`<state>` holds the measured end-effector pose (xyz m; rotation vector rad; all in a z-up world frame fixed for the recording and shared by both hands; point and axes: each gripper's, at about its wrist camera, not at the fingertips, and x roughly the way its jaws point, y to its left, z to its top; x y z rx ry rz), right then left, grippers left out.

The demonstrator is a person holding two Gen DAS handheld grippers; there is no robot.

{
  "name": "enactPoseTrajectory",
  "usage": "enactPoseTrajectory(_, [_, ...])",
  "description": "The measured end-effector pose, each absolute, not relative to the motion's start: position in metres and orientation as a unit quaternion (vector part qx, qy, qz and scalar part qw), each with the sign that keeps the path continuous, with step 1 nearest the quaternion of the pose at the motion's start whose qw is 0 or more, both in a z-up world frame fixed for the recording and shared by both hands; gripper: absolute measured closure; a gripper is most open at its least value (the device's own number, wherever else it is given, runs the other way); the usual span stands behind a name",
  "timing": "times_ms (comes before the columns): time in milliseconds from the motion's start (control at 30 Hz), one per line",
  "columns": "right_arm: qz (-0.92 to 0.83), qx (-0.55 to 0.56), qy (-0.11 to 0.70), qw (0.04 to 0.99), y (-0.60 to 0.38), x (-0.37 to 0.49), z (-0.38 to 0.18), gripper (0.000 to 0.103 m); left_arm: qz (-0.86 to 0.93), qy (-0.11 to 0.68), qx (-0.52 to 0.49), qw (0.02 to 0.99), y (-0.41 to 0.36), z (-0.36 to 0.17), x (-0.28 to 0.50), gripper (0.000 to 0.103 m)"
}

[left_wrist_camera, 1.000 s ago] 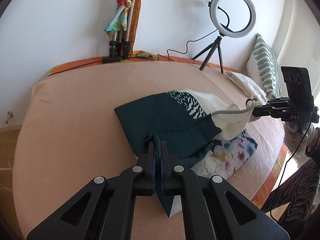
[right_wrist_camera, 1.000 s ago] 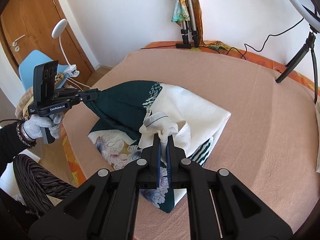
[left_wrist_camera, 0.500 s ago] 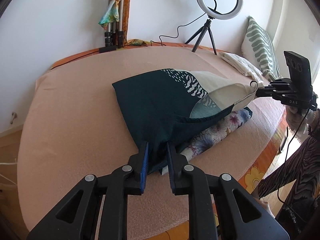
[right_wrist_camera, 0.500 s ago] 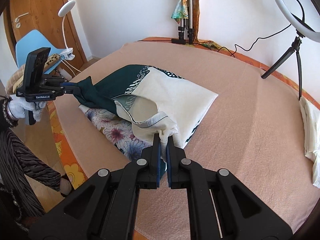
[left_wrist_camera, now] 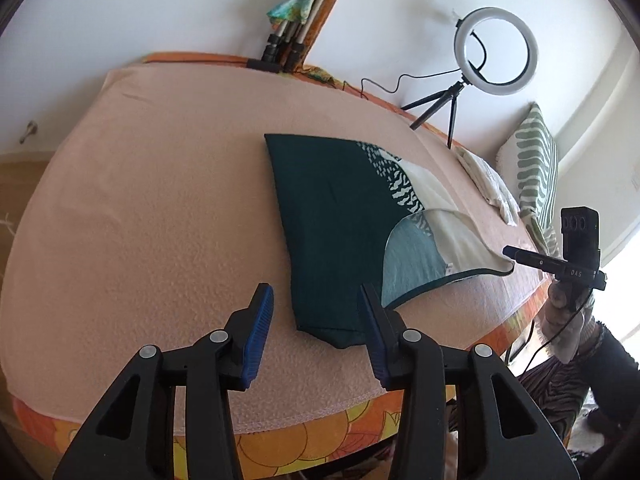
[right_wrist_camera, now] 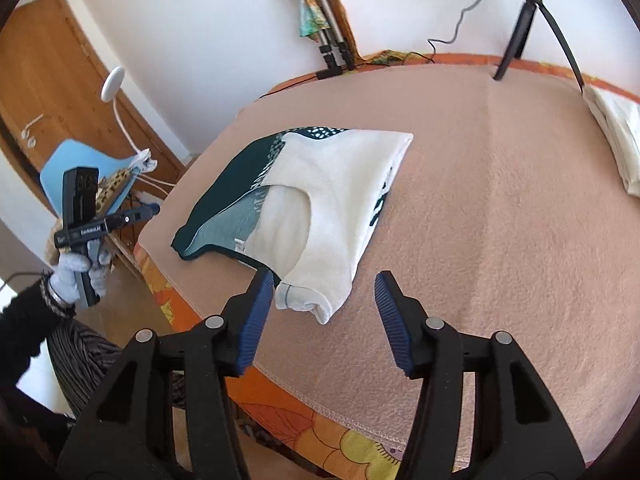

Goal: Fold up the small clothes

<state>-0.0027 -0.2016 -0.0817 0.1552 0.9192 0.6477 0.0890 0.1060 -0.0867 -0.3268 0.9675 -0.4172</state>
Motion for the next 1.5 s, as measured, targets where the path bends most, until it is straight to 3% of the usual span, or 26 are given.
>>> enactPoseTrajectory(133, [0.31,0.169,0.482,0.802,-0.206,0.018,-0.111,0.047,-0.201,0.504,-0.193,0.818,0.102,-0.115,0.095,0.061])
enactPoseTrajectory(267, [0.329,0.237,0.499,0.766,-0.206,0.025,-0.131,0.048,-0.215,0.496,-0.216,0.813,0.102,-0.113,0.093,0.065])
enactPoseTrajectory(300, [0.331,0.242,0.502,0.762,-0.205,0.024,-0.134,0.053,-0.218,0.495,-0.222,0.811,0.103,-0.114,0.094,0.066])
enactPoseTrajectory(367, [0.342,0.258,0.504,0.75,-0.203,0.024,-0.138,0.06,-0.219,0.498,-0.225,0.808,0.101,-0.115,0.095,0.096])
enactPoseTrajectory(433, [0.35,0.275,0.501,0.742,-0.203,0.024,-0.14,0.068,-0.225,0.493,-0.223,0.81,0.097,-0.112,0.095,0.099])
enactPoseTrajectory(500, [0.353,0.283,0.496,0.741,-0.203,0.024,-0.138,0.087,-0.239,0.484,-0.221,0.812,0.093,-0.105,0.094,0.1])
enactPoseTrajectory(533, [0.348,0.273,0.492,0.75,-0.202,0.025,-0.134,0.092,-0.246,0.477,-0.219,0.815,0.092,-0.099,0.093,0.1])
enactPoseTrajectory(600, [0.336,0.242,0.475,0.776,-0.199,0.024,-0.12,0.094,-0.258,0.461,-0.215,0.821,0.089,-0.086,0.089,0.1])
enactPoseTrajectory(767, [0.336,0.158,0.45,0.812,-0.189,0.009,-0.09,0.094,-0.236,0.485,-0.149,0.829,0.084,-0.097,0.085,0.1])
enactPoseTrajectory(833, [0.343,0.102,0.465,0.81,-0.175,0.002,-0.094,0.094,-0.207,0.516,-0.127,0.821,0.085,-0.108,0.087,0.094])
enactPoseTrajectory(867, [0.339,0.082,0.473,0.809,-0.17,-0.001,-0.096,0.09,-0.199,0.522,-0.122,0.82,0.087,-0.109,0.087,0.094])
enactPoseTrajectory(967, [0.337,0.06,0.486,0.804,-0.171,0.0,-0.098,0.065,-0.189,0.505,-0.1,0.836,0.089,-0.096,0.083,0.094])
enactPoseTrajectory(1067, [0.36,0.097,0.47,0.8,-0.188,0.011,-0.085,0.06,-0.181,0.468,-0.083,0.861,0.084,-0.07,0.077,0.094])
enactPoseTrajectory(1167, [0.356,0.154,0.449,0.805,-0.209,0.034,-0.075,0.049,-0.214,0.444,-0.078,0.866,0.061,-0.052,0.081,0.094])
enactPoseTrajectory(1500, [0.287,0.222,0.471,0.804,-0.206,0.158,-0.104,0.053,-0.299,0.459,-0.081,0.833,-0.037,-0.066,0.112,0.094])
